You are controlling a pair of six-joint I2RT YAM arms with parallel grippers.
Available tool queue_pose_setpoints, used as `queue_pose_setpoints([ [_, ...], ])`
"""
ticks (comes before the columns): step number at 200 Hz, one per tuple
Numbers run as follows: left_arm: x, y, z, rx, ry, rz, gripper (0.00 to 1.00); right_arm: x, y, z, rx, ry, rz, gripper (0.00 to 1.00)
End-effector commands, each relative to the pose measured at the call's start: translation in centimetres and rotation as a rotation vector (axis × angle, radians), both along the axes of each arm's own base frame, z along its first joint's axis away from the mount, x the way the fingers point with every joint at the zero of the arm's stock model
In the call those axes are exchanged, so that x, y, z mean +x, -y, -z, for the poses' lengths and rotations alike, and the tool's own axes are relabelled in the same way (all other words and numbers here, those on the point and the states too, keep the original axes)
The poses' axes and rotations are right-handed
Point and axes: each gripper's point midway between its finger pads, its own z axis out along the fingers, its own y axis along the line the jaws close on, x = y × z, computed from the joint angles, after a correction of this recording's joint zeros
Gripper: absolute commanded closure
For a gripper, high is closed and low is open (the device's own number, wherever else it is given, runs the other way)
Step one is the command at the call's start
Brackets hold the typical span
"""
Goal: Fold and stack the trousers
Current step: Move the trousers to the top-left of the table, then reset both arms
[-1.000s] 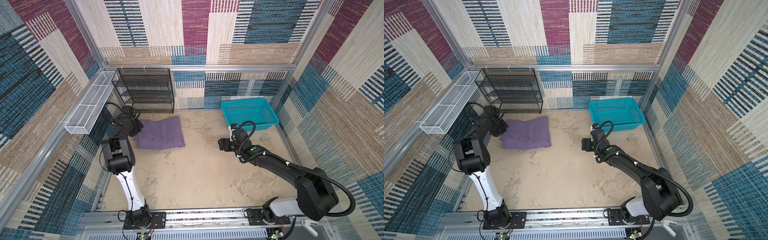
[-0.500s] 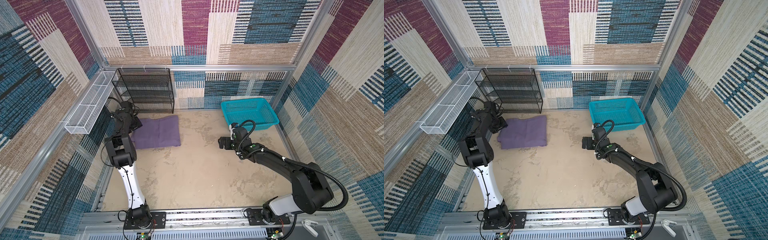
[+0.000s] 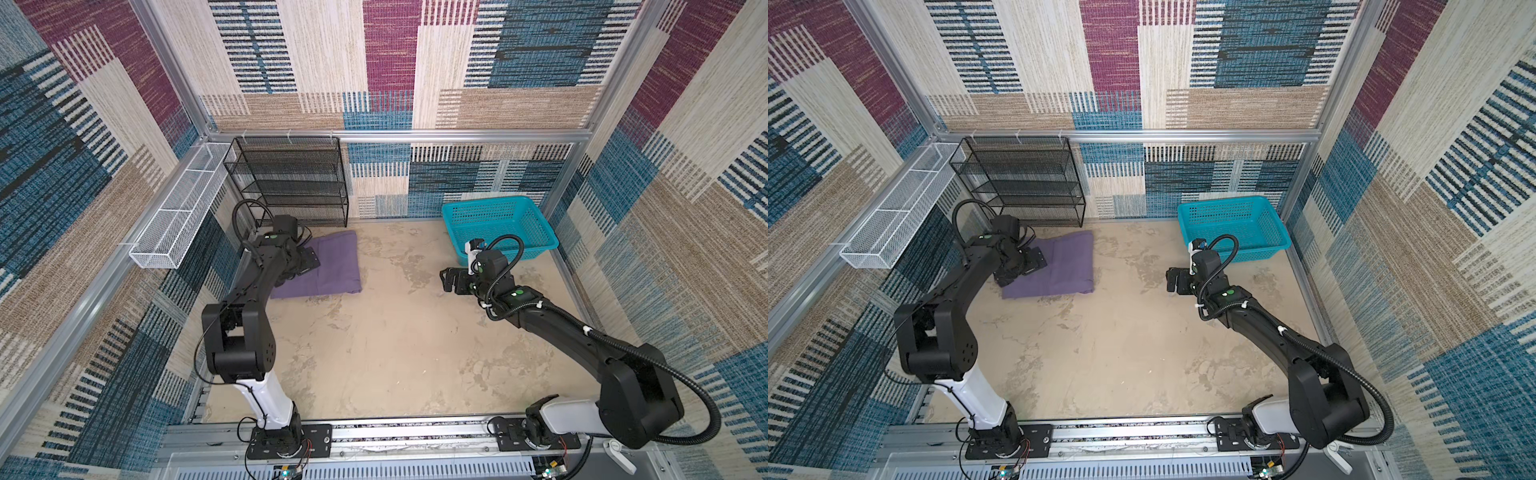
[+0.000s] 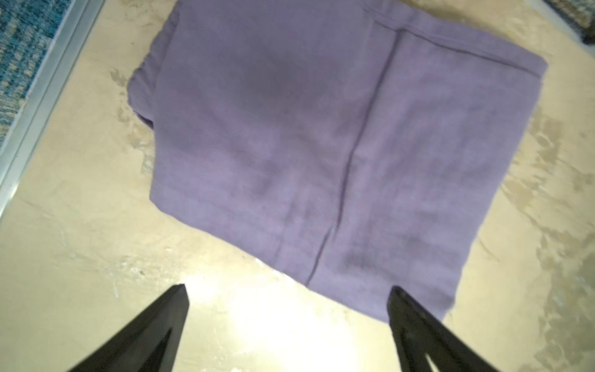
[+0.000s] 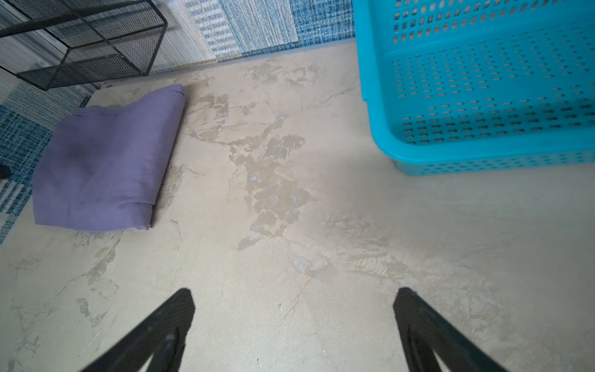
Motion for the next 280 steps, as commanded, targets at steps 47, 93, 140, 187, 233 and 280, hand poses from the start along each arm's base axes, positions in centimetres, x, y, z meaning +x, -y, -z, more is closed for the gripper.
queue_pose_setpoints([
  [47, -6.9, 1.4, -10.2, 0.130, 0.610, -0.027, 0.00, -1.6, 8.2, -6.9, -0.156, 0.369, 0.319, 0.00],
  [93, -11.4, -2.6, -9.8, 0.259, 0.967, -0.186, 0.00, -5.5, 13.5, -7.2, -0.352, 0.577, 0.466, 0.00],
  [140, -9.9, -0.9, -4.0, 0.441, 0.786, 0.091, 0.01, -6.7, 16.2, -0.7, -0.269, 0.532, 0.548, 0.00],
  [187, -7.4, -2.0, 1.6, 0.473, 0.641, 0.069, 0.01, -5.8, 18.5, 3.2, -0.307, 0.460, 0.631, 0.00],
  [233, -4.4, -3.0, 4.1, 0.412, 0.505, 0.079, 0.00, -1.8, 19.5, 3.0, -0.347, 0.474, 0.624, 0.00],
  [280, -4.1, -3.3, 3.0, 0.407, 0.616, 0.147, 0.00, 0.8, 18.1, 3.1, -0.296, 0.537, 0.491, 0.00],
])
